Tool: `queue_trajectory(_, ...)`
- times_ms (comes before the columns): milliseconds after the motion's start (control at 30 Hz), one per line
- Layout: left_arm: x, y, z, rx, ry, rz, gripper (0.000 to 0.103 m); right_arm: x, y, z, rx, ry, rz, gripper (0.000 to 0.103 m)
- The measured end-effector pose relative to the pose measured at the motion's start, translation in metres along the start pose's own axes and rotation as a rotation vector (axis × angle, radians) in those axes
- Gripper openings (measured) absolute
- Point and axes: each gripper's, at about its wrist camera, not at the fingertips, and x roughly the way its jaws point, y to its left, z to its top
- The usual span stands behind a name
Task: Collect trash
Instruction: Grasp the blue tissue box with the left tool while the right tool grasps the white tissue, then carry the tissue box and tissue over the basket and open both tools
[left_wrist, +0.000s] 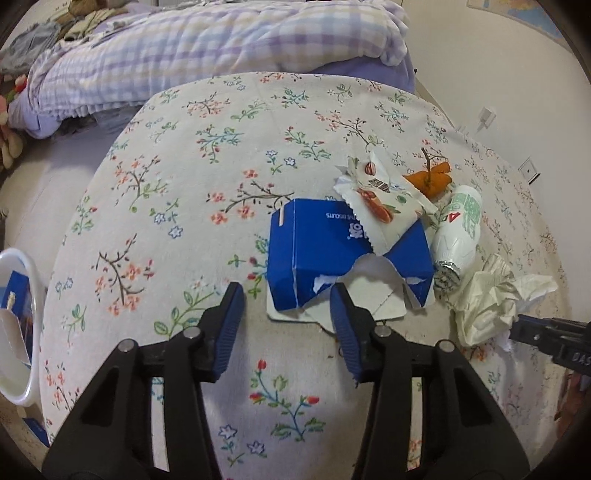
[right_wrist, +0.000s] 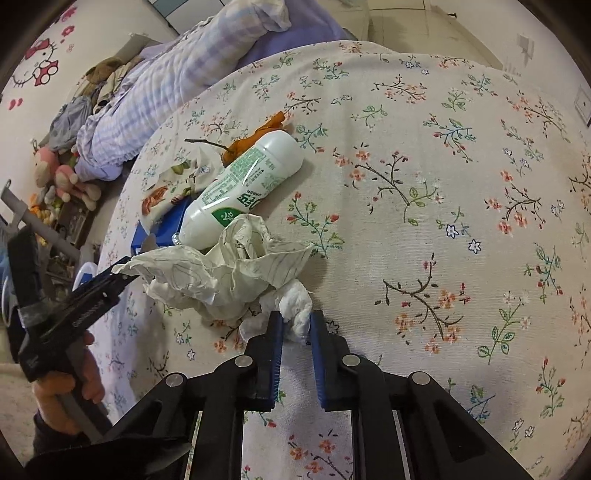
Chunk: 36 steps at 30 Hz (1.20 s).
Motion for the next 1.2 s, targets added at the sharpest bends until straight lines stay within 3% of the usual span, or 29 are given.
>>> queue_trajectory(67, 0.000, -0.001, 0.000, 0.005, -0.005, 0.005, 0.037, -0.003, -0.006, 0.000, 0.012, -0.005, 0.004, 0.015)
queue_trajectory(200, 0.000, 0.000, 0.000, 0.010, -0.016, 0.021, 0.027, -0.009, -0.011, -0.001, 0.023, -0.015, 0.018, 0.015)
queue_trajectory(233, 0.000, 0.001, 0.001, 0.010, -0.016, 0.031, 0.017, -0.010, -0.011, -0.001, 0.022, -0.017, 0.022, 0.017)
queue_trajectory(300, 0.000, 0.003, 0.001, 0.005, -0.015, 0.036, 0.013, -0.013, -0.012, -0.004, 0.018, -0.022, 0.012, 0.021)
queue_trajectory(467, -0.005, 0.003, -0.001, 0.001, -0.018, 0.049, 0.012, -0.019, -0.015, -0.010, 0.013, -0.031, -0.008, 0.050)
queue_trajectory(500, -0.006, 0.002, -0.002, 0.003, -0.016, 0.051, 0.012, -0.019, -0.014, -0.010, 0.013, -0.032, -0.010, 0.051)
queue_trajectory(800, -0.020, 0.005, -0.011, 0.010, 0.005, 0.062, 0.012, 0.001, 0.000, -0.009, -0.043, -0.020, -0.094, 0.048)
queue_trajectory(867, -0.024, 0.008, -0.015, 0.006, 0.013, 0.065, 0.012, 0.000, -0.001, -0.007, -0.040, -0.019, -0.106, 0.028)
queue_trajectory(1200, -0.055, 0.033, -0.031, -0.022, -0.003, 0.063, 0.012, -0.033, -0.001, -0.015, -0.004, -0.055, -0.064, 0.025)
